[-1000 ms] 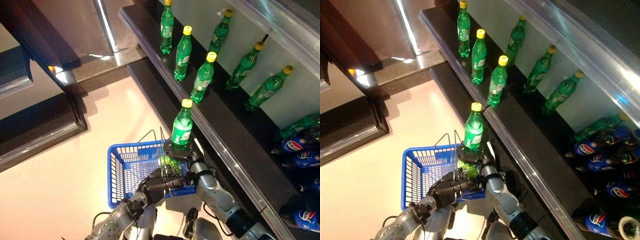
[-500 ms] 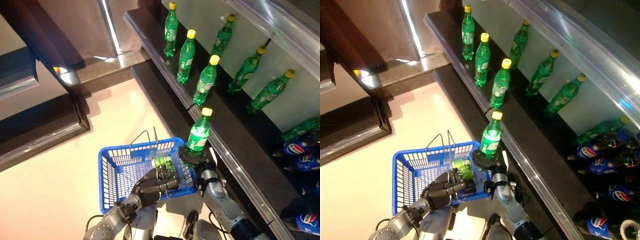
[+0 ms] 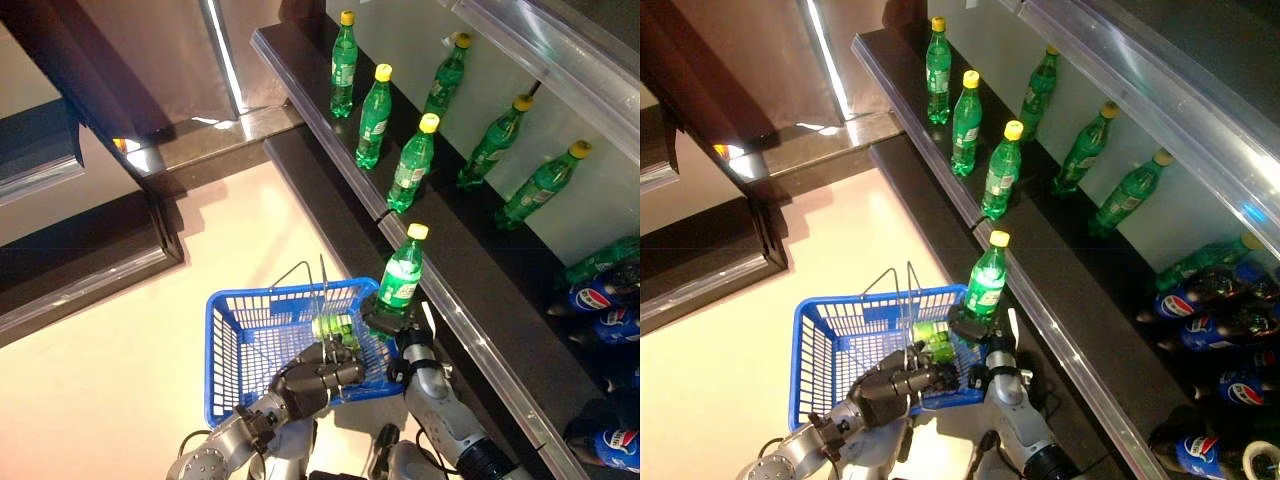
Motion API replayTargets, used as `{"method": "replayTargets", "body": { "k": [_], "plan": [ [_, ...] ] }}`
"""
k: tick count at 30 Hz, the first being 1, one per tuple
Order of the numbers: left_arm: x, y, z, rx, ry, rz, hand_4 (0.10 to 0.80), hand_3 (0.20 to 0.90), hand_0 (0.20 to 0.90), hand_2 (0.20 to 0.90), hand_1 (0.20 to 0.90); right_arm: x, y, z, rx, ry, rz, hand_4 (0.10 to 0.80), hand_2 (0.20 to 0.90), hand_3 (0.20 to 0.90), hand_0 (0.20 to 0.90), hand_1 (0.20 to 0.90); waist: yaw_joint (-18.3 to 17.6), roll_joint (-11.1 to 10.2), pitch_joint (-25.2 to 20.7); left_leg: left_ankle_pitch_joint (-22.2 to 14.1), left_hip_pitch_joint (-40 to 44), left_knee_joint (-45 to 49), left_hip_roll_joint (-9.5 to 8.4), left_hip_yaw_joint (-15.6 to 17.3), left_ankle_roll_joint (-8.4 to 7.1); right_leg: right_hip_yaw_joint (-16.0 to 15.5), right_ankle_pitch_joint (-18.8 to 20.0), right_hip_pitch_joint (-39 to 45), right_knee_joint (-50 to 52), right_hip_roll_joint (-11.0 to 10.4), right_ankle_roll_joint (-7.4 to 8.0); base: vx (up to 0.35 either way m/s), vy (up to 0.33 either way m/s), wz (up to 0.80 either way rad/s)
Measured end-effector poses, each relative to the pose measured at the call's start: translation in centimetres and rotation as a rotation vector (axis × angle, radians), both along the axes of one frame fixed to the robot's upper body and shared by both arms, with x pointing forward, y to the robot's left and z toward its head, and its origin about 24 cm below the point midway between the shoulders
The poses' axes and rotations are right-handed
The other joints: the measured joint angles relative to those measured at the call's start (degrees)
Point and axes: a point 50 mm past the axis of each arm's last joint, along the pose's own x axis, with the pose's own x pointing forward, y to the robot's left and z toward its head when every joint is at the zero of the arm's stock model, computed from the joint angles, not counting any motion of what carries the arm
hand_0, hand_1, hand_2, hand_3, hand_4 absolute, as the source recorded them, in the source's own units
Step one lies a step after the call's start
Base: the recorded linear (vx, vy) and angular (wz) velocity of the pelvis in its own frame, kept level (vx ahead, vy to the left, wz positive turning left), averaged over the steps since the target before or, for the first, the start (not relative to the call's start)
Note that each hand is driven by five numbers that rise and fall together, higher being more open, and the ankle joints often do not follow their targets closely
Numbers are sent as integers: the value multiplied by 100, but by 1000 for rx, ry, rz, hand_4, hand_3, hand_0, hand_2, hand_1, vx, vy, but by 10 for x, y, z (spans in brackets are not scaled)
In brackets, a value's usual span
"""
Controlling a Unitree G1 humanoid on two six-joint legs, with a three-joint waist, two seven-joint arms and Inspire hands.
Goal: Pick up the drink and place into the basket.
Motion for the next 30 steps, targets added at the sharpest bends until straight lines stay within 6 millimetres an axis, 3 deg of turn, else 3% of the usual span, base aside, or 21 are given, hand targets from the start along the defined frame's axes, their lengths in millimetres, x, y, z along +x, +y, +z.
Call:
{"method": "replayTargets", "body": {
  "k": [8,14,18,22,30],
  "plan": [
    [-3,-13,0,-31,-6,-66,100,200,300,300,300,-7,10,-19,2,98,49,100,300,200,300,300,44,38,-39,1,-3,20,-17,-41,-1,-26,-5,28,5,-4,7,38,-6,3],
    [-2,-22,2,-32,-7,-127,100,200,300,300,300,-7,7,-41,20,249,46,100,300,200,300,300,180,49,-133,-3,-83,100,-72,-194,0,-183,-71,29,103,-52,21,30,-29,14],
    [-2,-25,3,-31,-1,-157,100,200,300,300,300,-5,6,-55,71,364,59,100,300,200,300,300,260,75,-162,-16,-137,189,-111,-276,-3,-247,-138,2,225,-89,27,26,-47,12],
    [0,-28,5,-26,5,-198,100,200,300,300,300,-15,9,-71,203,469,134,100,300,200,300,300,438,82,-199,-51,-221,300,-122,-383,-23,-349,-211,-14,324,-85,9,25,-55,12],
    [5,-24,7,8,6,-234,100,200,300,300,300,-14,23,-72,378,484,234,100,300,200,300,300,663,58,-269,-62,-420,422,-131,-532,-49,-471,-265,-109,403,-63,-13,2,-52,10]
  ]
}}
